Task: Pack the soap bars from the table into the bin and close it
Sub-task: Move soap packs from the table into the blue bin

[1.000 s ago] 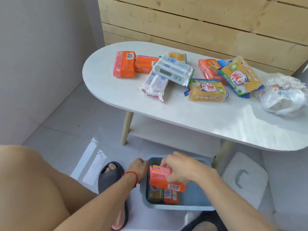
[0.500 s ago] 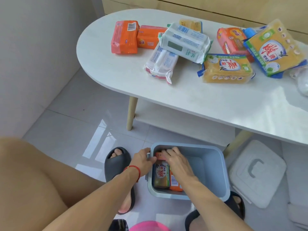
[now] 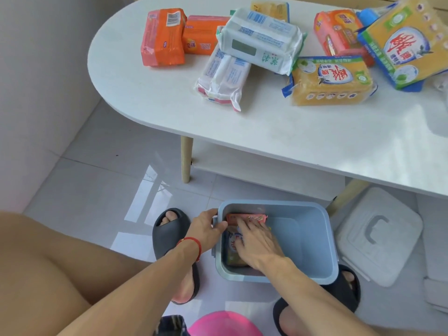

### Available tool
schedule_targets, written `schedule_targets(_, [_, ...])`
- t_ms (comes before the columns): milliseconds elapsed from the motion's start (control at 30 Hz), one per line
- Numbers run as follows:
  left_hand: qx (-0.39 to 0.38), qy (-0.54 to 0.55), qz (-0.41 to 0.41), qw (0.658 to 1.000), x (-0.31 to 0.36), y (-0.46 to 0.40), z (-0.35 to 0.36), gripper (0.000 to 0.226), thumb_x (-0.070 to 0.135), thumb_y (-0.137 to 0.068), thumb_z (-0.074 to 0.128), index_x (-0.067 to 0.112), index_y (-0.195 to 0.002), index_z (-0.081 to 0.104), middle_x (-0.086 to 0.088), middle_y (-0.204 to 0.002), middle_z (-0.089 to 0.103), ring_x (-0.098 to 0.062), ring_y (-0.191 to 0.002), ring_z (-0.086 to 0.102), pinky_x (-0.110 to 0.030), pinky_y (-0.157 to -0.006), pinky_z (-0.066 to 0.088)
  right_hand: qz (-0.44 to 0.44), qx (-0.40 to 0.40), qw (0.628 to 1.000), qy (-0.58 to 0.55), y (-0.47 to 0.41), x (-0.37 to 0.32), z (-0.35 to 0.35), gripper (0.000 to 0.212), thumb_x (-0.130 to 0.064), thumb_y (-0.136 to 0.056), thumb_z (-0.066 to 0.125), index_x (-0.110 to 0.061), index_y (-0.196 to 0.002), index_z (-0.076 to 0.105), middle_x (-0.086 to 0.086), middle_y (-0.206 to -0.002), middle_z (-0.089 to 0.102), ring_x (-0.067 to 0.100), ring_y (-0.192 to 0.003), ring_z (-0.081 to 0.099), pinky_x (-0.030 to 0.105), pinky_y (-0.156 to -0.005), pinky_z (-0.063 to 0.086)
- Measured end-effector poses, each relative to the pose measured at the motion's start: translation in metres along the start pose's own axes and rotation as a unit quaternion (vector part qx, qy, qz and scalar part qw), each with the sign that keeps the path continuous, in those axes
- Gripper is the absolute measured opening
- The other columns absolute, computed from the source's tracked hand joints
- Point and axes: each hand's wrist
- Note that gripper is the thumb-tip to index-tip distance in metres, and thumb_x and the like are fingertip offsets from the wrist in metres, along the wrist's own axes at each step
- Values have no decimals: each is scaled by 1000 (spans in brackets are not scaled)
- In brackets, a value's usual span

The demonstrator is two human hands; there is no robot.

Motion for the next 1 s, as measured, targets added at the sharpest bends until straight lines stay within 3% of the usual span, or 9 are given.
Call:
schedule_targets(233, [-6,2,-26,1000,3,3,-2,36,24,-96,60,18,-132,60,-12,-117,68,-30,-99,69,-46,-89,60,57,-104,991,-56,-6,-8,-24,62,-39,-91,52,-28,-150,35,17,-146,53,42,-136,43,48,-109,43])
schedule_targets(367, [-8,-22,-42,999,9,2,-1,36,23,-94,59,13,-128,62,-18,-119,69,-35,-102,70,-48,-87,61,35,-108,983,-143,-1,1,-52,48,-29,-101,46,-27,-150,46,3,-155,48,28,-139,46,41,-111,41])
schedule_targets(533, [5,-228,2,974,56,13,-27,51,32,-90,58,11,-137,52,-16,-133,61,-34,-116,62,-38,-98,53,28,-50,974,-218,23,-16,-123,33,-42,-100,46,-22,-99,72,1,-102,76,23,-94,70,41,-85,58])
schedule_targets(600, [16,-317,78,945,89,34,-50,47,35,-91,55,19,-135,55,-14,-132,63,-34,-119,61,-36,-97,50,-31,6,978,-207,38,-37,-163,34,-41,-97,48,-20,-81,71,-2,-78,75,20,-75,70,34,-65,54])
schedule_targets(667, [46,-369,164,914,122,65,-77,28,35,-87,50,26,-108,66,-11,-112,71,-34,-102,67,-32,-78,51,-82,85,974,-192,57,-59,-201,35,-44,-94,49,-25,-71,66,-8,-67,70,8,-63,63,29,-55,45])
schedule_targets(733, [94,-315,241,913,157,102,-108,24,40,-75,45,29,-83,65,-3,-84,75,-27,-79,70,-30,-64,52,-120,191,953,-202,76,-77,-244,31,-48,-90,50,-29,-70,63,-13,-67,69,3,-61,63,26,-54,45])
schedule_targets(867, [192,-187,352,897,215,127,-152,26,23,-76,55,26,-94,74,8,-66,69,-9,-62,65,-20,-63,51,-140,376,878,-263,82,-72,-305,15,-30,-90,60,-24,-82,72,-12,-72,73,7,-70,69,34,-67,56])
schedule_targets(933, [249,-202,379,868,236,116,-161,26,11,-80,57,19,-98,74,9,-64,61,-15,-64,59,-23,-63,45,-97,426,875,-210,70,-58,-326,12,-20,-90,63,-20,-91,75,-9,-82,75,13,-79,70,37,-75,57])
schedule_targets(1000, [281,-241,388,844,251,98,-164,28,11,-82,57,16,-104,73,4,-75,64,-27,-79,62,-31,-70,48,-38,430,896,-104,55,-40,-343,20,-19,-91,63,-16,-108,73,2,-114,74,25,-107,66,39,-88,53])
Point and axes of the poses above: each hand's wrist, its own y-axis away from the middle knuckle, its own z-axis out of the palm, x = y × z
